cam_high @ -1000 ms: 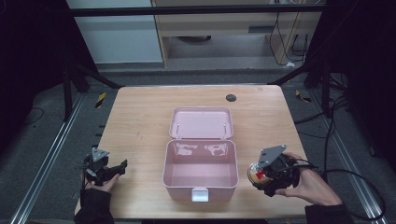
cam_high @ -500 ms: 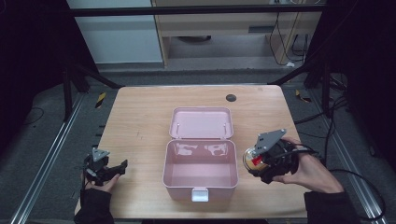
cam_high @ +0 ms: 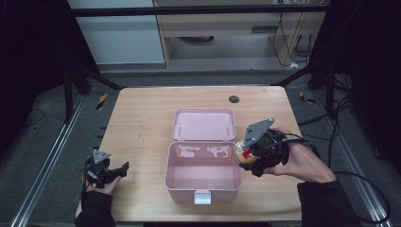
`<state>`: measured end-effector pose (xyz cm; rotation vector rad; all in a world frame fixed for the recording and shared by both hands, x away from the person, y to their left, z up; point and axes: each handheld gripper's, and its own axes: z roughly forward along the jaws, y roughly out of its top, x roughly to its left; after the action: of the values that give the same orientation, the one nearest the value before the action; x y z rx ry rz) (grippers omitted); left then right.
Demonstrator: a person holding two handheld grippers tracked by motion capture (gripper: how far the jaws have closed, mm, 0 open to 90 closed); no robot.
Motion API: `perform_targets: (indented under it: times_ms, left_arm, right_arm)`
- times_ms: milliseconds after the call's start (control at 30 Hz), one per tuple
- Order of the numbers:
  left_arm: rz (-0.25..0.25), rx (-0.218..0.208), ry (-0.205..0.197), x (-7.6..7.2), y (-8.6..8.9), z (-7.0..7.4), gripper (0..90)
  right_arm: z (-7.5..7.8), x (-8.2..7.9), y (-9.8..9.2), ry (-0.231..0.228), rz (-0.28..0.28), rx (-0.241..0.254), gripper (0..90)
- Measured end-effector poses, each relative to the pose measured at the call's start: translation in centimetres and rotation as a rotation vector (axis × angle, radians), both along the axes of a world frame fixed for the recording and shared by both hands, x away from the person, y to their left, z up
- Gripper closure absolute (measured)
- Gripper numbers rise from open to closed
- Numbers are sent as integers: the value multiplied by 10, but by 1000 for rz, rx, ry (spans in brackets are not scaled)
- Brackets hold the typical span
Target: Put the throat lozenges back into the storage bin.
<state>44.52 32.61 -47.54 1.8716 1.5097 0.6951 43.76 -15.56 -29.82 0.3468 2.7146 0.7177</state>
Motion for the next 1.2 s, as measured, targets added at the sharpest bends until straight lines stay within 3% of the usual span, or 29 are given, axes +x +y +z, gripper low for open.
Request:
perform_targets:
  times_ms: [500,800,1200]
  left_arm:
    - [2,-2,-3,0,1,1,222]
    - [-1,-1,-3,0,0,1,222]
    - [0,-2,-4,0,1,1,222]
  right_arm:
    - [-17,11,33,21,40,-10,206]
    - [-26,12,43,21,62,-26,206]
    - [-50,15,50,62,68,-56,206]
